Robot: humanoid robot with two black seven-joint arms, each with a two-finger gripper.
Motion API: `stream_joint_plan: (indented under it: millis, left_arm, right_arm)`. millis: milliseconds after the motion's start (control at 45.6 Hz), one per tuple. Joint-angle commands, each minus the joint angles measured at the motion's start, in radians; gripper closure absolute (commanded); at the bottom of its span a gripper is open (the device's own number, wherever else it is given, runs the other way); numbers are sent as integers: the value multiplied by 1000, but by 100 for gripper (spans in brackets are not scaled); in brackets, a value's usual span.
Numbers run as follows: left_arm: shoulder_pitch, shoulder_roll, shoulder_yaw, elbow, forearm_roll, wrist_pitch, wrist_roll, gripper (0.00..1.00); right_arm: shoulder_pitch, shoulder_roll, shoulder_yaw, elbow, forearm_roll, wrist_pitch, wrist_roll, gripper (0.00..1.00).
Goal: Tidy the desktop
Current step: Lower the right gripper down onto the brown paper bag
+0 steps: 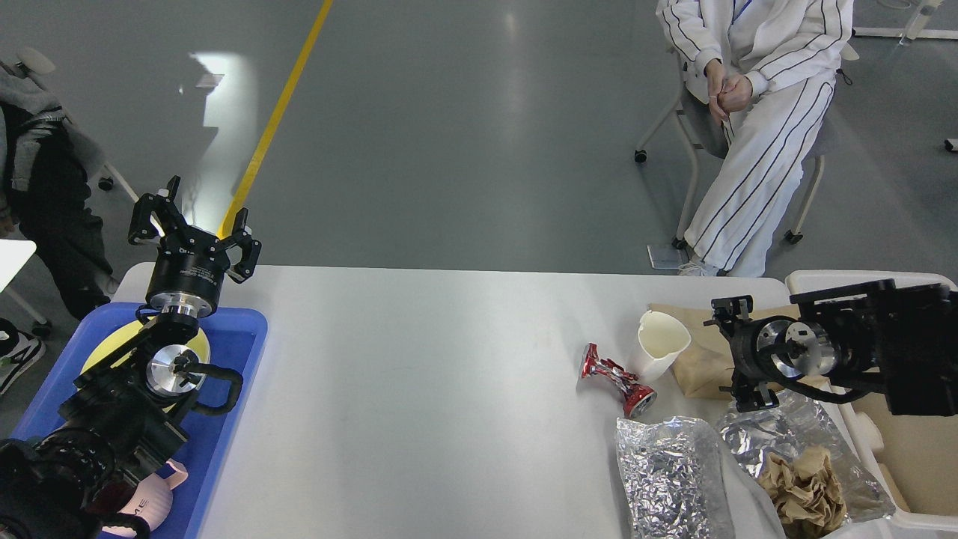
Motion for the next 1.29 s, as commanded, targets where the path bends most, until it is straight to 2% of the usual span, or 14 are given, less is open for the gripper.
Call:
stream_joint_plan:
  millis: [0, 329, 394, 526, 614, 679, 723, 899, 920, 1271]
  left_arm:
    - [0, 0, 0, 0, 0, 0, 0, 3]
    - [0, 0, 0, 0, 0, 0, 0, 3]
    - [0, 0, 0, 0, 0, 0, 0, 3]
    - [0, 0, 0, 0, 0, 0, 0, 3]
    - [0, 0, 0, 0, 0, 0, 0, 3]
    - [0, 0, 0, 0, 0, 0, 0, 3]
    - [0, 0, 0, 0, 0, 0, 0, 3]
    - [0, 0, 0, 0, 0, 0, 0, 3]
    - [2, 0, 0, 0, 0, 0, 0, 3]
    - [2, 0, 0, 0, 0, 0, 0, 3]
  right_arm:
    - [-43, 16, 38, -59, 0, -35, 0, 0]
    - [-163, 88, 102, -194, 2, -102, 1, 4]
    - [-184, 105, 122, -223, 2, -110, 1, 8]
    - [-221, 121, 165, -282, 0, -118, 3, 29]
    - [-229, 130, 168, -311, 0, -118, 6, 35]
    - [-234, 133, 168, -323, 0, -118, 4, 44]
    - [-237, 133, 168, -328, 0, -118, 4, 52]
    - [-240, 133, 168, -326, -3, -116, 3, 98]
    - [-240, 133, 168, -326, -3, -116, 1, 100]
    - [-227, 134, 168, -309, -3, -116, -2, 100]
